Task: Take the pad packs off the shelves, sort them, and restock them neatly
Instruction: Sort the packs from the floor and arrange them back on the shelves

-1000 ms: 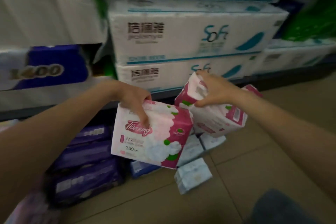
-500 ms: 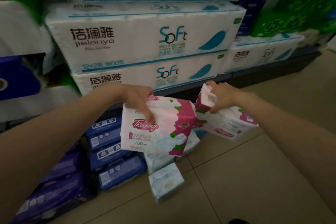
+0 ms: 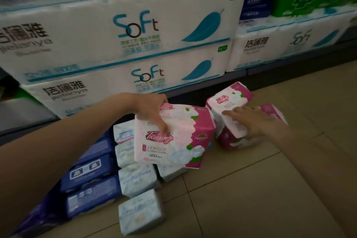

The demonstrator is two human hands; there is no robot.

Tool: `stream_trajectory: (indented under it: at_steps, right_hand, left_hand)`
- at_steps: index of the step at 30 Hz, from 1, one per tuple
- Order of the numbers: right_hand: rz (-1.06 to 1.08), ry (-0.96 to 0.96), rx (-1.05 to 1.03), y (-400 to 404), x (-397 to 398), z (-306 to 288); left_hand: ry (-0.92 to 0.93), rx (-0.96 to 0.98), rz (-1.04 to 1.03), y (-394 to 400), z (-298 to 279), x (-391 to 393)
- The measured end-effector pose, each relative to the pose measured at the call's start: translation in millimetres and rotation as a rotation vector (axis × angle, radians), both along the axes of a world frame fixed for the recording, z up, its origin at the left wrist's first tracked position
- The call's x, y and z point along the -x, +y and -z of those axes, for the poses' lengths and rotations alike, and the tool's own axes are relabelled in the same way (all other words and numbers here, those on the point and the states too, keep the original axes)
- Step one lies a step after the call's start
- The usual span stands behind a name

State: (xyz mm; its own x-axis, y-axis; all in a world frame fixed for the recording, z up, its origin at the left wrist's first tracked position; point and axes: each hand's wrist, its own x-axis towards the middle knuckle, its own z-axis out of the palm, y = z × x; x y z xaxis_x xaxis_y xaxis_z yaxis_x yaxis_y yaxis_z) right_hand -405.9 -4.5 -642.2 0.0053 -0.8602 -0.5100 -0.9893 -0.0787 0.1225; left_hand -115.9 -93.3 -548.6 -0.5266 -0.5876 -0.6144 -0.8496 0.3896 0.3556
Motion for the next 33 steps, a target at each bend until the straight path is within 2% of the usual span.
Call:
stream_trajectory:
  at_steps: [3,6,8,12,14,16,18,20,23,25,28,31,33]
  right_hand:
    - [-0.145,0.056,0.088,-11,3,13]
    - [-0.116,0.002,0.192,-15,1,29]
    - [0.046,-0.205,0.204,-19,5,31]
    - [0.47,-0.838,0.123,-22,28,-23]
    - [0.537,-1.011,-0.005,-11,40,-56]
    - [0.455,-0.892,-0.224,4,47,-72]
    - [0.319,-0.6,-0.351,19,47,-61]
    - [0.186,-0.315,-0.267,31,50,-36]
    - [0.042,-0.08,0.016,47,57,-5]
    - [-0.006,0.019,0.133,58,62,15]
    - [0.039,0.102,0.162,69,62,36]
    - [0.02,0.124,0.081,60,53,24]
    - [0.03,0.07,0.036,42,37,0]
  left_hand:
    - [-0.016,-0.013,-0.01,-2,9,16]
    - [-0.057,0.006,0.029,0,15,35]
    - [-0.058,0.008,0.057,5,17,51]
    - [-0.009,-0.023,0.118,21,17,90]
    - [0.035,-0.042,0.131,36,28,111]
    - [0.075,0.015,0.144,51,49,133]
    - [0.104,0.124,0.11,70,75,151]
    - [0.147,0.229,0.016,87,96,166]
    - [0.278,0.335,-0.01,104,112,183]
    - [0.294,0.362,0.111,100,116,184]
    - [0.112,0.498,0.322,79,113,168]
    - [0.043,0.617,0.325,59,104,140]
    - [0.008,0.679,0.289,47,89,120]
